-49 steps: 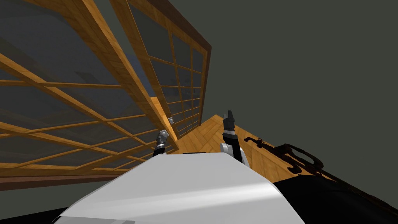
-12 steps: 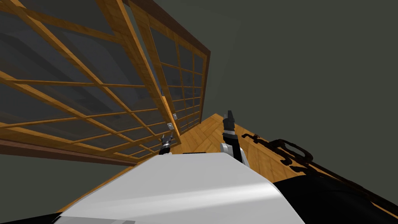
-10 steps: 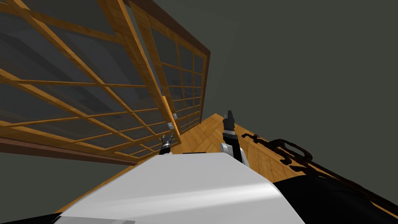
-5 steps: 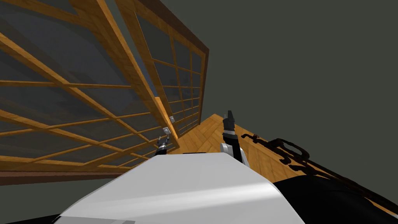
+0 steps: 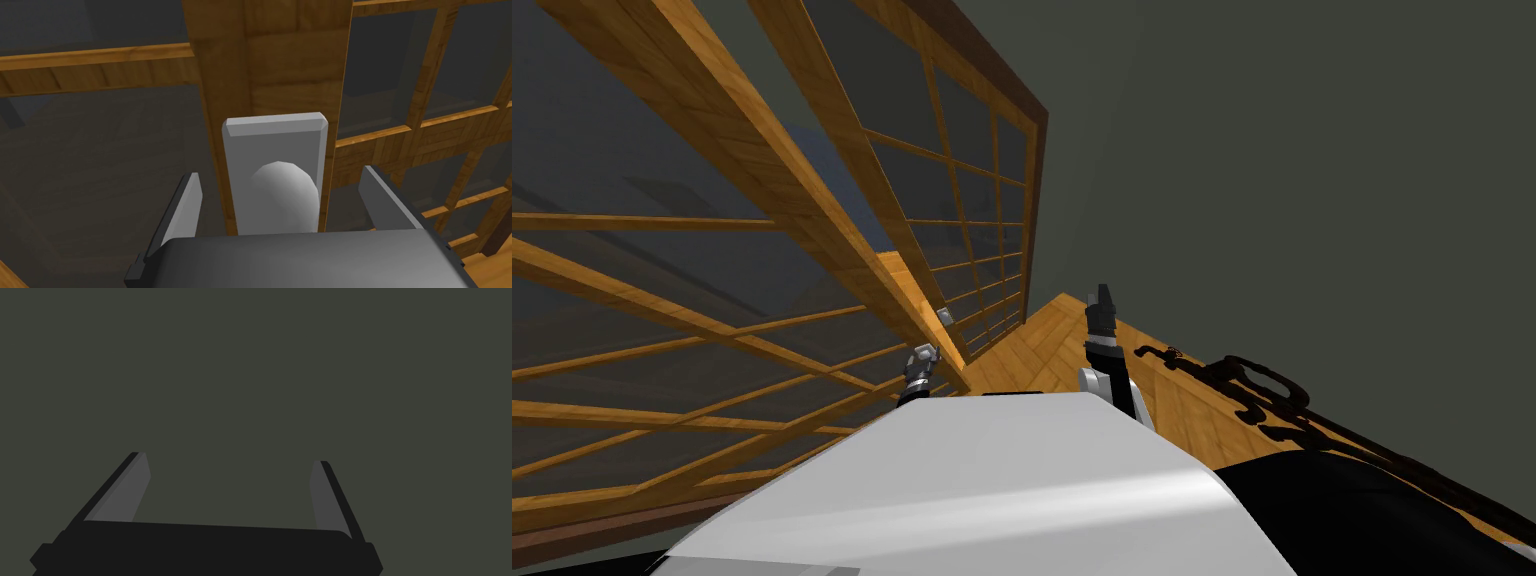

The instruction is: Pull the door open

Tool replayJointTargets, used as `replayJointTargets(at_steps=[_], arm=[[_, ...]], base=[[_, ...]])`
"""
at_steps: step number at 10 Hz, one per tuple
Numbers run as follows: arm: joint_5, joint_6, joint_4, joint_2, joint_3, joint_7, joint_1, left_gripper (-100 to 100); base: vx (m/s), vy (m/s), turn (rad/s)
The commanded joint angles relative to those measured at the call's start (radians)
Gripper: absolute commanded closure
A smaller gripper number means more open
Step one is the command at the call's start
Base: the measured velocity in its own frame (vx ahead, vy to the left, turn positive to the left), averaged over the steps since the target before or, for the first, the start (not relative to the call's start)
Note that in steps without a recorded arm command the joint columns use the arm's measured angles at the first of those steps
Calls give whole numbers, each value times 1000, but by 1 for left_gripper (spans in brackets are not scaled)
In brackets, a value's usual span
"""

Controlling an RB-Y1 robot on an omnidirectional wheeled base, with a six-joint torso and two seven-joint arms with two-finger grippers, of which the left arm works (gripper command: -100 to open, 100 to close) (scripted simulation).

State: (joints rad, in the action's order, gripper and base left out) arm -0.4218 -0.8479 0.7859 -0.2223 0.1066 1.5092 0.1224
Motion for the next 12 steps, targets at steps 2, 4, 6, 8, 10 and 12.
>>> replayJointTargets(at_steps=[2, 4, 6, 8, 10, 12], arm=[[0, 6, 3, 1, 0, -4, -1, 100], [0, 6, 3, 1, 0, -4, -1, 100], [0, 6, 3, 1, 0, -4, -1, 100], [15, 6, 14, -10, -26, 18, 7, 100], [28, 5, 25, -18, -48, 38, 15, 100], [44, 4, 38, -30, -76, 64, 25, 100]], base=[[-27, -4, 0], [-16, 0, -9], [-3, -1, 1], [-152, -6, -64], [-236, 11, -73], [-246, -12, -68]])
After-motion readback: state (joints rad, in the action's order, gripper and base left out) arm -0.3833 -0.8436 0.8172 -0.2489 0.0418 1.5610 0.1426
